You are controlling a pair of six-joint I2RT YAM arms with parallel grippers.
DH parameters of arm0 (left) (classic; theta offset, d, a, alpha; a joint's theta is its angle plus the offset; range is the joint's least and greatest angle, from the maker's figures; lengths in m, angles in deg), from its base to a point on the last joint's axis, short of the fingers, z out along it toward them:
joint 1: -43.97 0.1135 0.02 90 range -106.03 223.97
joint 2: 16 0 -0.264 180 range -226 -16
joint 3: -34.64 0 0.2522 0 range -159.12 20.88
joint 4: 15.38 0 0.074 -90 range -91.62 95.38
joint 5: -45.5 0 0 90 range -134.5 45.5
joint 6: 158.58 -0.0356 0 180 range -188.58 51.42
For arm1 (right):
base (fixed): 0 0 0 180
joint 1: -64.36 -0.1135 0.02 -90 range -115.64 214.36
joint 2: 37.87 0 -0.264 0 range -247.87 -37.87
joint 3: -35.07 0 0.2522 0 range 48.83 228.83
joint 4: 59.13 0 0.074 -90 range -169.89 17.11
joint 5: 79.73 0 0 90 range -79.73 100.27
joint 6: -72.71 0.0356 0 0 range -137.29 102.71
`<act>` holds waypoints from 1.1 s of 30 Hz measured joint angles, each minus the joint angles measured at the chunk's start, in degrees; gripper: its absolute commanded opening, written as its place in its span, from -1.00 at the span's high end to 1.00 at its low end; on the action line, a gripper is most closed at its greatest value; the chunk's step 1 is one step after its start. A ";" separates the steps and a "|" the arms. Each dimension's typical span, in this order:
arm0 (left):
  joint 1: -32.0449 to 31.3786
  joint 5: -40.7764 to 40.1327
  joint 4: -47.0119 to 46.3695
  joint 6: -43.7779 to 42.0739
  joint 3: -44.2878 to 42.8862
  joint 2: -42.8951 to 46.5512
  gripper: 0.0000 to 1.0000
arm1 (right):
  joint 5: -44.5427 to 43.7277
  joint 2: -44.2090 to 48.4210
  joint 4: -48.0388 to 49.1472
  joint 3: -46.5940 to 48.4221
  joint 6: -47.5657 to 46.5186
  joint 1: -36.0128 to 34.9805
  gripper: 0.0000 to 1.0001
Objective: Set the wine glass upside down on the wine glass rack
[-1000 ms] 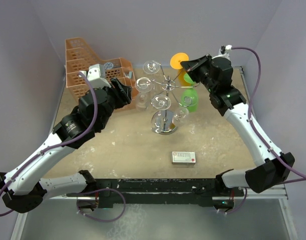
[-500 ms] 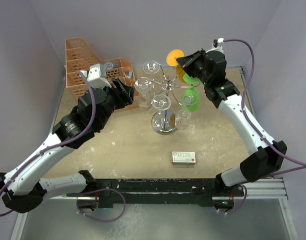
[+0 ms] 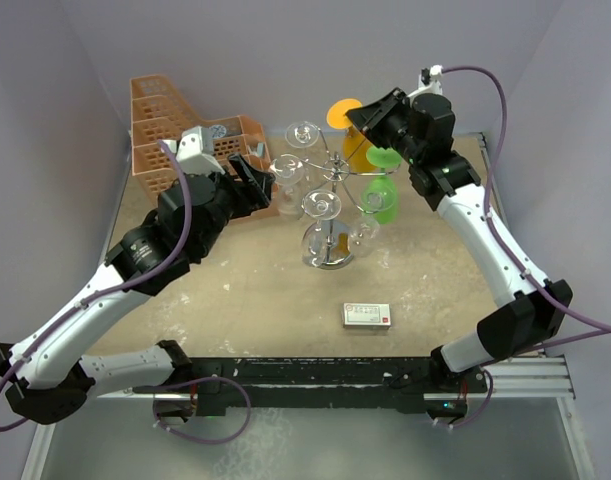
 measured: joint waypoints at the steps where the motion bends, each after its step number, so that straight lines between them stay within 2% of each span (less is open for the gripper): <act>1: 0.02 0.11 0.00 0.00 -0.04 -0.13 -0.30 | 0.00 -0.04 -0.02 0.20 -0.28 0.00 0.57; 7: 0.00 0.28 0.35 -1.27 -0.07 -0.28 -0.32 | 0.00 -0.04 -1.09 0.42 -1.38 0.00 0.41; 17: 0.02 -0.76 0.37 -4.72 -0.04 1.79 -0.39 | -0.26 -0.92 -3.67 1.05 -4.52 0.00 0.30; 22: 0.00 -2.67 0.87 -6.12 -0.07 2.51 -0.39 | -0.76 -2.45 -5.90 2.67 -6.86 0.00 0.15; 30: 0.00 -4.28 2.19 -8.04 -0.04 3.32 -0.40 | -2.47 -4.28 -9.27 6.88 -11.08 0.00 0.06; 33: 0.02 -5.20 2.99 -8.37 -0.07 3.32 -0.39 | -3.54 -4.44 -10.16 8.11 -12.44 0.00 -0.04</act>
